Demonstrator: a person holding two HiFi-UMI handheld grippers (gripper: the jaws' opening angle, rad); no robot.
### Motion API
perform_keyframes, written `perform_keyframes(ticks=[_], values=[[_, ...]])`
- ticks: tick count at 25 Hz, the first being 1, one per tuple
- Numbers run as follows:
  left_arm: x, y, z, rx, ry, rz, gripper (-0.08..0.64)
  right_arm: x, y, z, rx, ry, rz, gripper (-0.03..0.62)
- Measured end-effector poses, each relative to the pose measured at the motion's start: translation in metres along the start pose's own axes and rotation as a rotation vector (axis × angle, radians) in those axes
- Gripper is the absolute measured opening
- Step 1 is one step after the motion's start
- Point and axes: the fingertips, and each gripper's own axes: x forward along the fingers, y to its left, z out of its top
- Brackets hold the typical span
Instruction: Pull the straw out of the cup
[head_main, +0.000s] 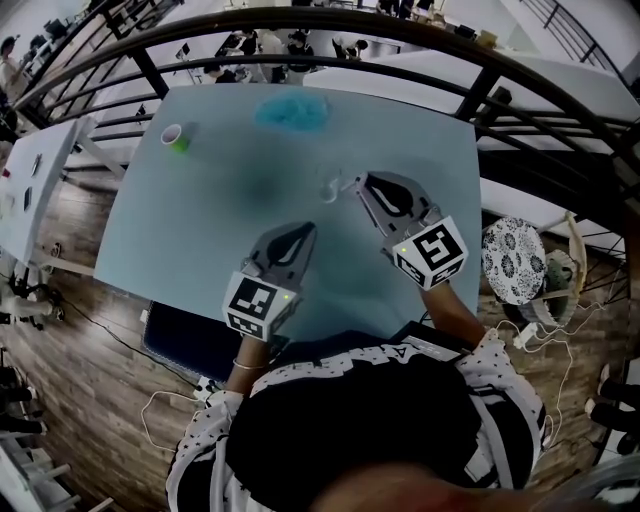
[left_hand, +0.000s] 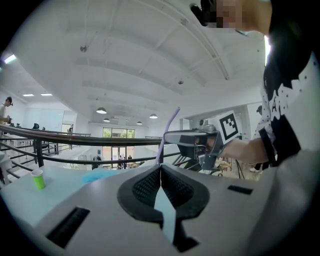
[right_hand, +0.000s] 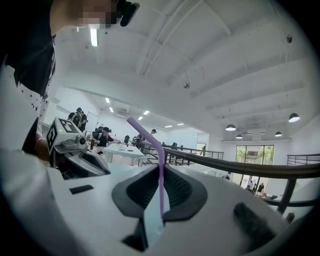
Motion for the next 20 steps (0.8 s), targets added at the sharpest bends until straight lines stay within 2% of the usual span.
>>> perform_keyframes(ticks=[20], values=[[-0.031, -0.038, -0.003, 0.033, 0.005, -0.028, 0.011, -0.049, 0.039, 0.008, 0.029, -0.034, -0.028, 0.044]])
